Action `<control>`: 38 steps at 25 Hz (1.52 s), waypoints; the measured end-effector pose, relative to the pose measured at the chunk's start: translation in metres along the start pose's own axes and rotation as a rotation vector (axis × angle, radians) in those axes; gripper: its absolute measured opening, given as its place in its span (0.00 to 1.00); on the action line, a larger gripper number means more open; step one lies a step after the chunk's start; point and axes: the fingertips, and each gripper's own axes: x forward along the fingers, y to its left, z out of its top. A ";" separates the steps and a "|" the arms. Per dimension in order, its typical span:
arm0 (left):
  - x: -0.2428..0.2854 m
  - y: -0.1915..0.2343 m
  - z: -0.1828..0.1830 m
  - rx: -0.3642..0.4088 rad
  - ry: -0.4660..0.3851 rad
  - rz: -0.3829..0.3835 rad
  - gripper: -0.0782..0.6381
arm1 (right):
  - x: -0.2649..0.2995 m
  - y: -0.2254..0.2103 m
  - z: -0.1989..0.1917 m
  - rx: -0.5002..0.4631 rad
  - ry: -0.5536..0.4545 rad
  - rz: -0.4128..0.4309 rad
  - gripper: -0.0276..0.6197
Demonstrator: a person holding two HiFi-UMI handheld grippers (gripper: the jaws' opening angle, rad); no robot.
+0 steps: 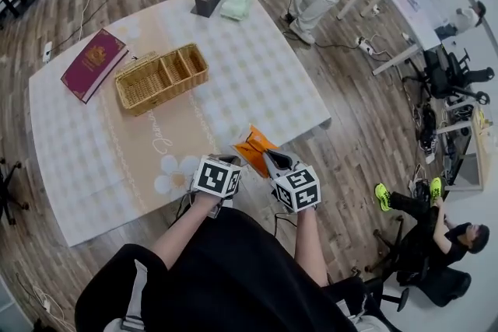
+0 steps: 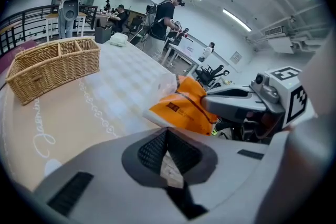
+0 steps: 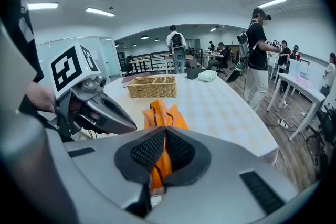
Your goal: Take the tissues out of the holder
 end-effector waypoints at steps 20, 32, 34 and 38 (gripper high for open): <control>-0.002 0.026 0.013 -0.005 0.019 -0.063 0.11 | 0.034 -0.013 0.031 0.025 0.019 -0.046 0.07; 0.010 0.031 0.028 -0.057 0.001 -0.007 0.11 | 0.049 -0.053 0.039 0.001 0.031 -0.027 0.07; 0.013 0.031 0.032 -0.073 -0.023 0.009 0.11 | 0.052 -0.063 0.042 -0.011 0.033 -0.016 0.07; 0.017 0.033 0.035 -0.124 -0.037 0.043 0.11 | 0.061 -0.082 0.047 -0.039 0.044 0.011 0.07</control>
